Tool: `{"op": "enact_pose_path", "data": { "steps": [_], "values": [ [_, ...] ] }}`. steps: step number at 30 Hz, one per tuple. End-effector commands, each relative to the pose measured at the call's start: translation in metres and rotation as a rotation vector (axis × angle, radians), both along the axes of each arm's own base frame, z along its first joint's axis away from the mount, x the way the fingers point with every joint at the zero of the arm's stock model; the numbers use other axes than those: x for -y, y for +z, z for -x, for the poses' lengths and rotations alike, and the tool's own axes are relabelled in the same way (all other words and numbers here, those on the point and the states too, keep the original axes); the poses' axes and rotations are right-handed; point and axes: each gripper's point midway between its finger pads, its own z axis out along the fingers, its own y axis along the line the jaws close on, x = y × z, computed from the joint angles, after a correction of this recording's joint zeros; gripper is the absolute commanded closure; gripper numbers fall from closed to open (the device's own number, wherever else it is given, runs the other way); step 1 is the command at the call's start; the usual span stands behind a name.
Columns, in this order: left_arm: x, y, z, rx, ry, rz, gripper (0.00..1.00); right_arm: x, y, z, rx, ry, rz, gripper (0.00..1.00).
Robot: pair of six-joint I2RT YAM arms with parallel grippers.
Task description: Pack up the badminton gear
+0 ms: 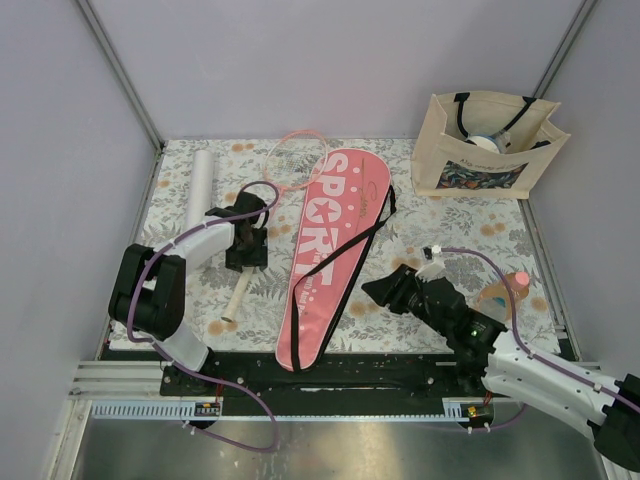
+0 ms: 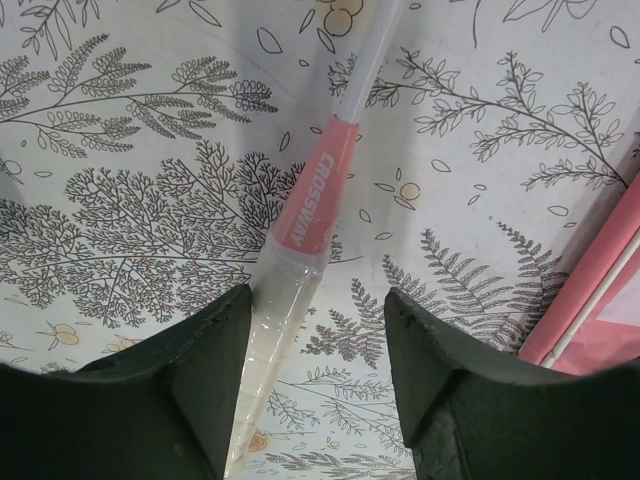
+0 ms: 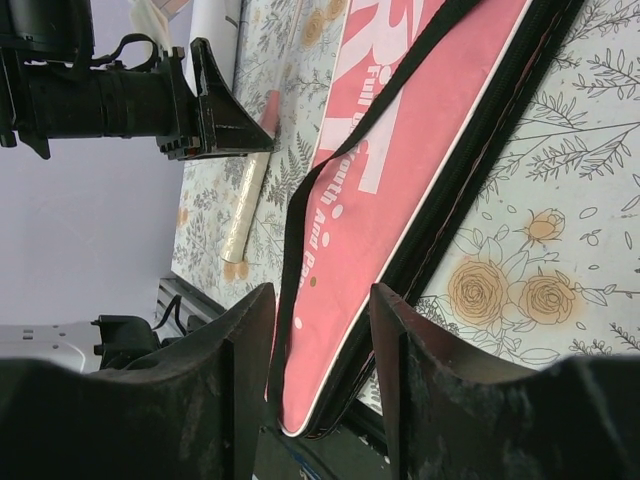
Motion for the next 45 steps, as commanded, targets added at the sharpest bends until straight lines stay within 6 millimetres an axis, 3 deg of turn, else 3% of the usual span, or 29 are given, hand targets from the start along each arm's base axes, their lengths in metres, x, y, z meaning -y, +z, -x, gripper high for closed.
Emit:
{"op": "enact_pose_path", "data": {
  "steps": [1,7,13,17,23,25,34,39,45],
  "values": [
    [0.004,0.002,0.0,0.003,-0.002,0.023,0.43,0.004,-0.005,0.003,0.001,-0.002,-0.01,0.49],
    [0.022,-0.003,0.016,-0.017,0.0,0.142,0.47,0.008,-0.003,0.003,0.016,-0.017,-0.029,0.48],
    [0.021,-0.015,0.036,-0.04,0.01,0.157,0.51,0.009,-0.005,0.003,0.013,-0.013,-0.007,0.49],
    [0.027,-0.01,0.041,-0.027,-0.001,0.169,0.78,0.009,-0.006,0.003,0.004,-0.012,0.015,0.49],
    [0.047,0.013,0.047,0.035,-0.039,0.237,0.96,-0.001,0.005,0.001,-0.009,0.007,-0.01,0.48],
    [0.056,0.022,0.048,0.06,-0.056,0.268,1.0,-0.008,0.009,0.0,-0.015,0.024,-0.024,0.48],
    [0.099,0.056,0.058,0.175,-0.112,0.508,1.0,-0.048,0.023,-0.015,-0.044,0.064,-0.068,0.47],
    [0.116,0.062,0.066,0.189,-0.131,0.627,1.0,-0.08,0.029,-0.033,-0.035,0.06,-0.114,0.47],
    [0.119,0.062,0.073,0.183,-0.151,0.656,1.0,-0.12,0.024,-0.06,-0.029,0.042,-0.138,0.45]
  ]
}}
